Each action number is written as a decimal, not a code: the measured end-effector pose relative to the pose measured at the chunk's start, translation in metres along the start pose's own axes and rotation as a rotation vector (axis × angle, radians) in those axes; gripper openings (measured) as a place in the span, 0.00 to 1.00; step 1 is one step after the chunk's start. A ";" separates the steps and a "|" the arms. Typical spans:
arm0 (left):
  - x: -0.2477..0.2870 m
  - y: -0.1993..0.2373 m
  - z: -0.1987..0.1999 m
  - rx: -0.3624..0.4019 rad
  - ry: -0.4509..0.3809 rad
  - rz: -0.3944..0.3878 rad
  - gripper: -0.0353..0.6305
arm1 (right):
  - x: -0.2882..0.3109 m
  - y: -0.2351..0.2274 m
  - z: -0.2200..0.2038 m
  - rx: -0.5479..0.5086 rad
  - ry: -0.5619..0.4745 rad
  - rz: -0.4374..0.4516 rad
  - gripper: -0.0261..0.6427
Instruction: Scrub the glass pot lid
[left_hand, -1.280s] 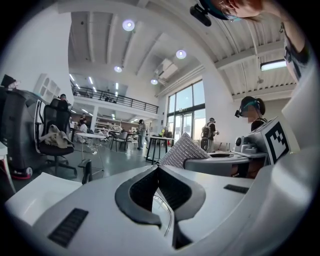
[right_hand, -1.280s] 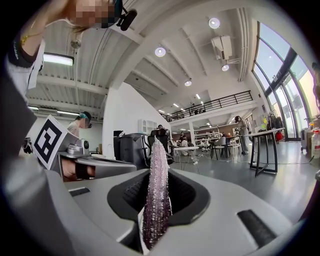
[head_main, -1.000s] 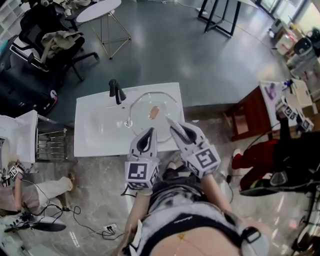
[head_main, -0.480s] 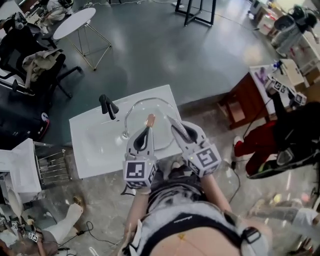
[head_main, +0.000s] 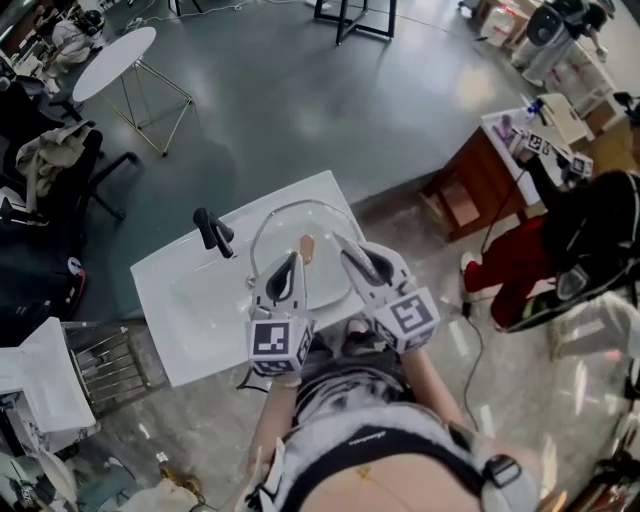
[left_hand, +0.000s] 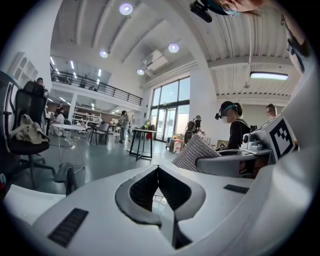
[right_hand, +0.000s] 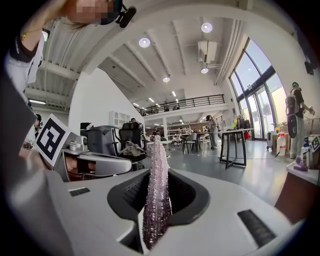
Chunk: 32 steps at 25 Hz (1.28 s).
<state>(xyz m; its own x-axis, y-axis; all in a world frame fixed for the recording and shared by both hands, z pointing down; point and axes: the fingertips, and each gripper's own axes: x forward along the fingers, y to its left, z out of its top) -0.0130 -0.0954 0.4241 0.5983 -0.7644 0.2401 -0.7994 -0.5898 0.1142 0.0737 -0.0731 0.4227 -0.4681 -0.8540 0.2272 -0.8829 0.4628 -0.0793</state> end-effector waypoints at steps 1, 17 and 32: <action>0.001 0.004 0.000 -0.001 0.001 -0.011 0.05 | 0.003 0.001 0.000 -0.002 0.002 -0.012 0.16; 0.025 0.035 -0.034 0.011 0.067 -0.135 0.06 | 0.036 0.000 -0.015 -0.035 0.061 -0.155 0.16; 0.058 0.029 -0.054 -0.017 0.119 -0.047 0.10 | 0.067 -0.030 -0.031 -0.034 0.134 -0.017 0.16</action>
<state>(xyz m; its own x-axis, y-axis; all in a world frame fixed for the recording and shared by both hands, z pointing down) -0.0049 -0.1426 0.4937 0.6256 -0.6990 0.3465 -0.7717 -0.6195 0.1438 0.0699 -0.1367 0.4699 -0.4418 -0.8235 0.3559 -0.8878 0.4583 -0.0416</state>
